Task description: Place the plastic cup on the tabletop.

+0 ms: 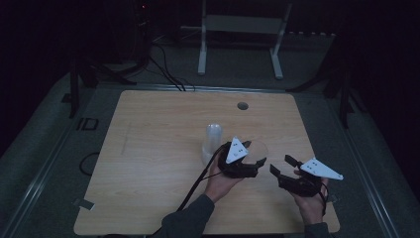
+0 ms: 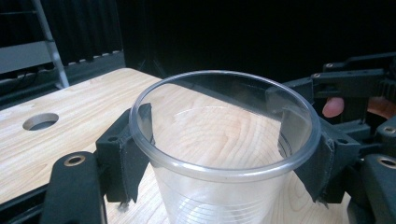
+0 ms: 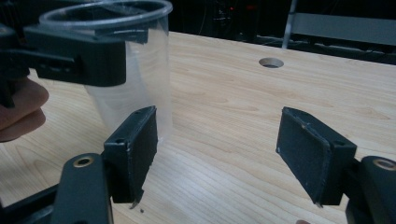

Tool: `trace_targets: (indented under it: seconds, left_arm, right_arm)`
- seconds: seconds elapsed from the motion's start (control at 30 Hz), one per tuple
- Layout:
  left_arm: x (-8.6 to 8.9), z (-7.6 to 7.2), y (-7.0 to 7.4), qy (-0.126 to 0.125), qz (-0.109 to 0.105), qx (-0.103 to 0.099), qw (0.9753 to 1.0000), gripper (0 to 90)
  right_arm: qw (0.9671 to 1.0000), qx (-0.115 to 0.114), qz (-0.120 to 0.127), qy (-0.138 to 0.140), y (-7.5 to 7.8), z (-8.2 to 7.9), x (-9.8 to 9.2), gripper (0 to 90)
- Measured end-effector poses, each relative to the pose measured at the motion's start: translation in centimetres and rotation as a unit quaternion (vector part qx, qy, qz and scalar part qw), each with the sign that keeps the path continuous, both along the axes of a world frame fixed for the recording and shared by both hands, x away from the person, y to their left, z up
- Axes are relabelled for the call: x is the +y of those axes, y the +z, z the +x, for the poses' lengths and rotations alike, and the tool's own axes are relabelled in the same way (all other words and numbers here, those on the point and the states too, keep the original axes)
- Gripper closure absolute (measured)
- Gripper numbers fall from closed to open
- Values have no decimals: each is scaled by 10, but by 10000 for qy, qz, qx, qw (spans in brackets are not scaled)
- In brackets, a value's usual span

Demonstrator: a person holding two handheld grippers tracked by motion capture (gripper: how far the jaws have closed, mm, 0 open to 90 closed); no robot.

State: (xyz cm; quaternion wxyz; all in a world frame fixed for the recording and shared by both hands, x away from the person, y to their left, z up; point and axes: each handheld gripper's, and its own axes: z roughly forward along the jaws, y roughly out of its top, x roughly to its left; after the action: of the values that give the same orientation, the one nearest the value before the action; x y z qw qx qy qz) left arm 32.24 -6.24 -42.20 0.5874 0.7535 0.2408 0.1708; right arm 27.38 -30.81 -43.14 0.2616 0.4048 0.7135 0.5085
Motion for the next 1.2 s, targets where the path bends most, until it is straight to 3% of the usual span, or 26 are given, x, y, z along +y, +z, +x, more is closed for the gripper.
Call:
trace_targets:
  seconds: [1.2]
  left_arm:
    - [-3, -3, -35, -18, 13, 21, 10000, 267]
  right_arm:
    - [9999, 50, 69, -87, -5, 0, -6, 292]
